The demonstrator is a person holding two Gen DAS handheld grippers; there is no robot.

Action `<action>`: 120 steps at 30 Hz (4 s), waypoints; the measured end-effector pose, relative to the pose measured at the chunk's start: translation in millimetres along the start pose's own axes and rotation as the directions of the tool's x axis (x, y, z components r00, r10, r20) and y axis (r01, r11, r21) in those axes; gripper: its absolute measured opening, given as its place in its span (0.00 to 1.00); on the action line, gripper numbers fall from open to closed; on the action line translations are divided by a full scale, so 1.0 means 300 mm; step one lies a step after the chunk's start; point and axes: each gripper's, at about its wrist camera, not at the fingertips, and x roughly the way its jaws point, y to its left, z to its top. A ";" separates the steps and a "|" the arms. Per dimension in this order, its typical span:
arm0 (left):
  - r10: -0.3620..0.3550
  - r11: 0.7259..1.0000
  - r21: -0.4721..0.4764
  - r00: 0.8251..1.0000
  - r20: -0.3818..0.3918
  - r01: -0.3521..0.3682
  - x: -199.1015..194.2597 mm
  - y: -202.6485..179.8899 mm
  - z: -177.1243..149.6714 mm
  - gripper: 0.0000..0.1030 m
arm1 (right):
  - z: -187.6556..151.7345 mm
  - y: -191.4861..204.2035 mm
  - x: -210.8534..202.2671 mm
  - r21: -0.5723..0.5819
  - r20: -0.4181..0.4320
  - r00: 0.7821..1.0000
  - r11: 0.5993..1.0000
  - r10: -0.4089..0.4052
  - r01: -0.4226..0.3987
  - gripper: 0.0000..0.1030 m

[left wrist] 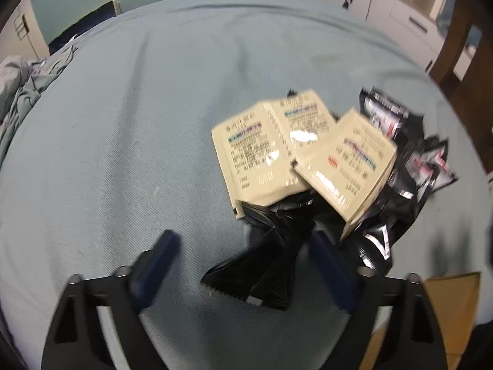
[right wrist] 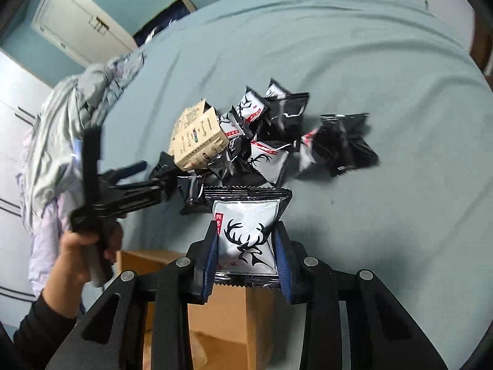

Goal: Organize snacks
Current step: 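Carry the white packet with the right gripper while the left gripper grasps a black packet, then release the packets into the cardboard box with both grippers, then grasp a white-and-red packet from the pile with the right gripper while the left grasps a black packet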

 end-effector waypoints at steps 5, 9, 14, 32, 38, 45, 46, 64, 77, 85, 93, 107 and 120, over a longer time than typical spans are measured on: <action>0.056 0.995 0.075 0.998 0.030 -0.058 -0.019 -0.046 -0.024 0.39 | -0.162 -0.045 -0.117 0.057 0.074 0.995 0.996 0.060 -0.064 0.31; 0.048 0.998 0.037 0.998 0.044 -0.050 -0.071 -0.044 -0.040 0.33 | -0.305 -0.106 -0.142 0.130 0.071 0.997 0.991 0.022 -0.031 0.31; 0.055 0.998 -0.023 0.993 0.109 -0.053 -0.208 -0.036 -0.071 0.32 | -0.318 -0.083 -0.192 0.128 0.115 0.993 0.992 -0.011 -0.004 0.31; -0.030 0.999 -0.009 0.986 0.163 0.032 -0.730 -0.190 -0.368 0.32 | -0.366 0.099 -0.114 -0.120 0.146 0.988 0.991 -0.041 0.059 0.31; -0.043 0.998 -0.037 0.989 0.145 0.049 -0.681 -0.219 -0.486 0.32 | -0.361 0.123 -0.088 -0.149 0.134 0.990 0.987 -0.034 0.054 0.31; -0.061 0.998 -0.002 0.994 0.090 0.061 -0.567 -0.249 -0.473 0.32 | -0.353 0.145 -0.059 -0.167 0.131 0.991 0.985 -0.030 0.052 0.31; -0.073 0.997 -0.003 0.993 0.093 0.073 -0.565 -0.254 -0.469 0.32 | -0.356 0.149 -0.054 -0.174 0.129 0.991 0.983 -0.038 0.060 0.31; -0.015 1.000 0.019 0.986 0.168 0.012 -0.582 -0.273 -0.443 0.78 | -0.365 0.164 -0.055 -0.196 0.138 0.990 0.980 -0.018 0.045 0.31; 0.033 0.996 -0.086 0.982 0.183 -0.018 -0.584 -0.200 -0.430 0.79 | -0.382 0.214 -0.031 -0.206 0.109 0.993 0.978 0.052 -0.029 0.65; 0.012 0.993 -0.121 0.984 0.177 0.010 -0.585 -0.176 -0.424 0.79 | -0.324 0.099 -0.077 -0.039 0.204 0.978 0.998 -0.040 0.049 0.68; 0.015 0.993 -0.118 0.983 0.184 0.007 -0.591 -0.182 -0.419 0.79 | -0.227 0.013 -0.077 0.069 0.197 0.966 0.985 -0.169 0.158 0.68; -0.015 0.989 -0.146 0.989 0.149 0.037 -0.553 -0.167 -0.399 0.82 | 0.011 -0.065 0.098 0.055 0.102 0.965 0.970 -0.240 0.235 0.68; -0.033 0.988 -0.149 0.995 0.095 0.047 -0.475 -0.150 -0.367 0.82 | 0.202 -0.146 0.342 0.014 0.079 0.946 0.949 -0.315 0.315 0.68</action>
